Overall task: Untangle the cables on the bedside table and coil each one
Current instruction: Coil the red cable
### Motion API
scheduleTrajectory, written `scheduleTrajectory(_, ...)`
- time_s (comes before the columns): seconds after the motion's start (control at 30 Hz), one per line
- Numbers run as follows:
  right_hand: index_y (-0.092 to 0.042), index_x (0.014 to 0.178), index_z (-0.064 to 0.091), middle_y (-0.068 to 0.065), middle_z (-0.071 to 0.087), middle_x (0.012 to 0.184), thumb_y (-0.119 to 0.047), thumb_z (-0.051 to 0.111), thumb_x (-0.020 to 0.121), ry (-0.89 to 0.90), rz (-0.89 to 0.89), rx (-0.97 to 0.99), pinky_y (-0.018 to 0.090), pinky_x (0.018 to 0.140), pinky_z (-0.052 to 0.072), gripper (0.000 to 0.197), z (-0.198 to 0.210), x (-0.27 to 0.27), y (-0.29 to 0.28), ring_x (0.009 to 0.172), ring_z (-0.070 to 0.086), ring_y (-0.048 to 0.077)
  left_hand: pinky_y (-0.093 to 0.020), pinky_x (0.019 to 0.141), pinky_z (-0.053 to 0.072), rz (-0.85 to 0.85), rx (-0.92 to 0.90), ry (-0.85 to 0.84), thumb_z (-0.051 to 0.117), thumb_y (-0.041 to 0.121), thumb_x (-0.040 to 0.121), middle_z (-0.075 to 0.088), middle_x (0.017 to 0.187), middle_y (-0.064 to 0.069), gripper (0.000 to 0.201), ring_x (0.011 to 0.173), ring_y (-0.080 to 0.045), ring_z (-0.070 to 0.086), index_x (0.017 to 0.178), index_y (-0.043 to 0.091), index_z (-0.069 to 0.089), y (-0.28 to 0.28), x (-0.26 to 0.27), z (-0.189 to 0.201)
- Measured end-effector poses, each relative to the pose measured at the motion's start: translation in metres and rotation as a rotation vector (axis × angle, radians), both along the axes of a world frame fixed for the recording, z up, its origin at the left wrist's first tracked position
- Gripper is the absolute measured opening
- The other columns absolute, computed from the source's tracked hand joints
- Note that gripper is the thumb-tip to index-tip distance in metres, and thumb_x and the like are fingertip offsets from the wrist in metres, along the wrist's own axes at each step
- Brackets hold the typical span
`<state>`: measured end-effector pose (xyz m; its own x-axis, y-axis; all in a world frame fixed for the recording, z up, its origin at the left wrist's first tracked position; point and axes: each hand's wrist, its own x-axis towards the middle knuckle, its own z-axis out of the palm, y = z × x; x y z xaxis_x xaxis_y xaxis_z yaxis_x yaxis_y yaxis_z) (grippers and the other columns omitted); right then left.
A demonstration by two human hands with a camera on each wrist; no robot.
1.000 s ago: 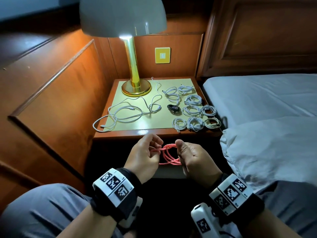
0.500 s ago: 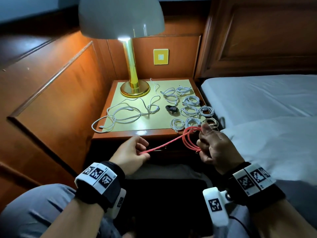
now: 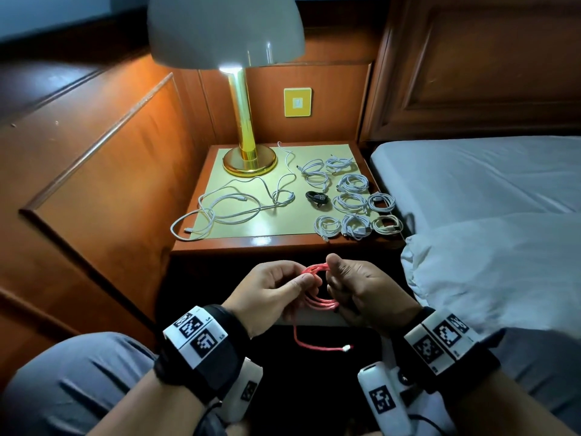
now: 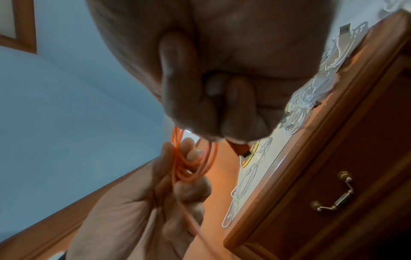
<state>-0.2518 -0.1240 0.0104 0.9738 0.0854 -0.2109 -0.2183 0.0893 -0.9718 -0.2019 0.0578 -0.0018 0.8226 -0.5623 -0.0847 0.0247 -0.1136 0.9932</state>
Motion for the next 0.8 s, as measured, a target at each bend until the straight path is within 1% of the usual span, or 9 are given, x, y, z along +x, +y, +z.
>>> scheduleTrajectory(0.13, -0.012, 0.076, 0.046, 0.003, 0.029, 0.055, -0.048, 0.045, 0.092, 0.005, -0.034, 0.039, 0.012, 0.036, 0.017, 0.039, -0.003, 0.004, 0.002, 0.034, 0.021, 0.008, -0.022, 0.057, 0.043, -0.023, 0.014, 0.099, 0.058, 0.018, 0.100, 0.056, 0.077, -0.013, 0.023, 0.064, -0.018, 0.050, 0.082, 0.011, 0.069, -0.002, 0.001, 0.001)
scheduleTrajectory(0.2, -0.006, 0.087, 0.054, 0.007, 0.043, 0.058, -0.040, 0.047, 0.093, -0.025, -0.069, 0.013, 0.012, 0.032, 0.020, 0.036, -0.004, 0.006, 0.001, 0.030, 0.027, 0.008, -0.027, 0.055, 0.042, 0.047, 0.012, 0.064, 0.058, 0.017, 0.099, 0.057, 0.072, -0.014, 0.025, 0.062, -0.025, 0.049, 0.078, 0.012, 0.070, -0.002, 0.004, 0.002)
scheduleTrajectory(0.3, -0.003, 0.105, 0.061, 0.010, 0.065, 0.081, -0.034, 0.053, 0.094, -0.056, -0.132, -0.066, 0.014, 0.030, 0.025, 0.034, -0.006, 0.008, -0.001, 0.032, 0.043, 0.008, -0.025, 0.047, 0.044, 0.174, -0.038, 0.052, 0.058, 0.013, 0.098, 0.057, 0.065, -0.012, 0.025, 0.055, -0.021, 0.052, 0.076, 0.006, 0.069, 0.000, 0.006, 0.005)
scheduleTrajectory(0.4, -0.014, 0.110, 0.063, 0.008, 0.067, 0.099, -0.032, 0.052, 0.100, -0.016, -0.185, -0.097, 0.017, 0.033, 0.030, 0.024, -0.014, 0.009, -0.003, 0.045, 0.056, 0.010, -0.021, 0.043, 0.043, 0.272, -0.207, 0.143, 0.057, 0.011, 0.096, 0.059, 0.064, -0.007, 0.022, 0.053, -0.014, 0.053, 0.080, -0.003, 0.065, 0.001, 0.008, 0.010)
scheduleTrajectory(0.5, -0.020, 0.111, 0.064, 0.009, 0.067, 0.109, -0.025, 0.059, 0.099, 0.022, -0.106, -0.190, 0.018, 0.043, 0.038, 0.014, -0.018, 0.008, 0.001, 0.064, 0.064, 0.009, -0.022, 0.046, 0.043, 0.324, -0.347, 0.189, 0.060, 0.017, 0.089, 0.062, 0.068, -0.009, 0.024, 0.056, -0.015, 0.055, 0.082, -0.005, 0.064, 0.001, 0.009, 0.015)
scheduleTrajectory(0.57, -0.017, 0.116, 0.065, 0.003, 0.067, 0.106, -0.018, 0.064, 0.096, 0.042, 0.042, -0.205, 0.013, 0.052, 0.043, 0.020, -0.019, 0.004, 0.010, 0.070, 0.064, -0.001, -0.022, 0.047, 0.044, 0.345, -0.382, 0.205, 0.060, 0.020, 0.087, 0.061, 0.068, -0.010, 0.026, 0.056, -0.015, 0.056, 0.084, -0.005, 0.065, 0.001, 0.008, 0.016)
scheduleTrajectory(0.63, -0.021, 0.119, 0.066, -0.005, 0.070, 0.109, -0.017, 0.068, 0.094, 0.046, 0.217, -0.247, 0.011, 0.066, 0.049, 0.025, -0.023, -0.001, 0.016, 0.079, 0.066, -0.006, -0.021, 0.048, 0.046, 0.362, -0.393, 0.218, 0.059, 0.020, 0.089, 0.061, 0.067, -0.012, 0.026, 0.054, -0.016, 0.056, 0.085, -0.006, 0.065, 0.001, 0.006, 0.017)
scheduleTrajectory(0.7, -0.026, 0.114, 0.071, -0.004, 0.074, 0.108, -0.024, 0.070, 0.093, 0.005, 0.320, -0.330, 0.020, 0.082, 0.053, 0.021, -0.026, -0.005, 0.019, 0.092, 0.069, 0.002, -0.022, 0.049, 0.047, 0.364, -0.409, 0.230, 0.059, 0.019, 0.090, 0.061, 0.069, -0.012, 0.026, 0.057, -0.017, 0.057, 0.086, -0.006, 0.064, 0.002, 0.007, 0.017)
scheduleTrajectory(0.8, -0.017, 0.099, 0.076, 0.002, 0.076, 0.099, -0.029, 0.063, 0.098, -0.022, 0.339, -0.401, 0.024, 0.085, 0.053, 0.018, -0.023, -0.001, 0.012, 0.087, 0.069, 0.007, -0.023, 0.049, 0.047, 0.343, -0.410, 0.241, 0.060, 0.022, 0.086, 0.062, 0.070, -0.011, 0.026, 0.060, -0.017, 0.057, 0.084, -0.003, 0.065, 0.005, 0.010, 0.018)
